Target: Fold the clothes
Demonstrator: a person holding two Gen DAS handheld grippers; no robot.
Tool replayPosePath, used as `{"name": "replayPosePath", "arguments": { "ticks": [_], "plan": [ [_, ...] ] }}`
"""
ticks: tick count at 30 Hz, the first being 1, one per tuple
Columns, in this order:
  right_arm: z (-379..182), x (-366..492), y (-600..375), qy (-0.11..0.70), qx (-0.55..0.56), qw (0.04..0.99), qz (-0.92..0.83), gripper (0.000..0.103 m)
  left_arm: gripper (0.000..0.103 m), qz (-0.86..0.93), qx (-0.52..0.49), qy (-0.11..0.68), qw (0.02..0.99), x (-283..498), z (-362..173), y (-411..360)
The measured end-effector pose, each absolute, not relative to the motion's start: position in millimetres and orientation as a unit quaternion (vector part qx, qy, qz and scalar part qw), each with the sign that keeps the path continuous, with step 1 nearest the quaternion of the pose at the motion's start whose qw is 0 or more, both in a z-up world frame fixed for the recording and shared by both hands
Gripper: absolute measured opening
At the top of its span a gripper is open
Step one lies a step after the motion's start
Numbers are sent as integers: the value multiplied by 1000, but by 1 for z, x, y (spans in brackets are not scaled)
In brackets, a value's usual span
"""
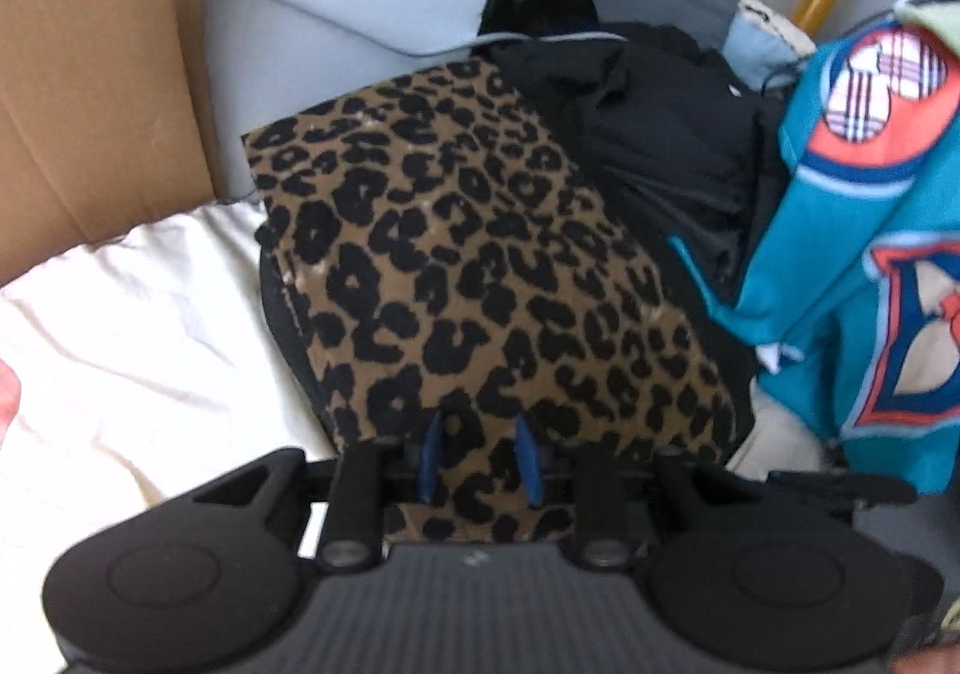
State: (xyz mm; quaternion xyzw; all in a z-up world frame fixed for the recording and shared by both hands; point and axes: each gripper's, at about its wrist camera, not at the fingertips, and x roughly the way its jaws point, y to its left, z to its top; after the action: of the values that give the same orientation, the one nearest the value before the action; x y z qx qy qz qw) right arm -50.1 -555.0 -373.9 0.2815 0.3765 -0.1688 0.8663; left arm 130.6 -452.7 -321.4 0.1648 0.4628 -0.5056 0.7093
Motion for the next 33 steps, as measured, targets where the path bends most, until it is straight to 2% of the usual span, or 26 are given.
{"name": "replayPosePath", "arguments": {
  "ticks": [10,13,15,18,20,25,27,29,30,31,33],
  "plan": [
    [-366,-52,-541,438,252,849,-155,29,30,-465,190,499,707,139,-311,-425],
    [-351,-55,-539,442,248,849,-149,32,41,-452,198,504,709,141,-295,-412],
    [-340,-56,-540,444,247,849,-144,34,52,-444,197,510,710,144,-284,-404],
    [-320,-58,-542,441,247,851,-144,40,54,-428,182,522,715,152,-264,-391],
    [-306,-59,-545,437,248,852,-145,45,61,-414,181,521,724,154,-250,-383],
    [-279,-61,-552,438,258,849,-144,46,67,-388,176,527,735,160,-218,-370],
    [-269,-62,-554,439,264,847,-143,47,73,-388,176,526,736,160,-203,-367],
    [-258,-61,-555,443,264,845,-143,59,82,-385,174,523,740,160,-187,-364],
    [-252,-61,-554,445,262,844,-144,70,84,-380,172,520,745,160,-179,-362],
    [-245,-60,-553,445,259,845,-144,76,85,-378,174,519,747,160,-171,-360],
    [-234,-60,-553,442,263,846,-141,80,86,-373,179,521,747,160,-158,-357]
  ]
}}
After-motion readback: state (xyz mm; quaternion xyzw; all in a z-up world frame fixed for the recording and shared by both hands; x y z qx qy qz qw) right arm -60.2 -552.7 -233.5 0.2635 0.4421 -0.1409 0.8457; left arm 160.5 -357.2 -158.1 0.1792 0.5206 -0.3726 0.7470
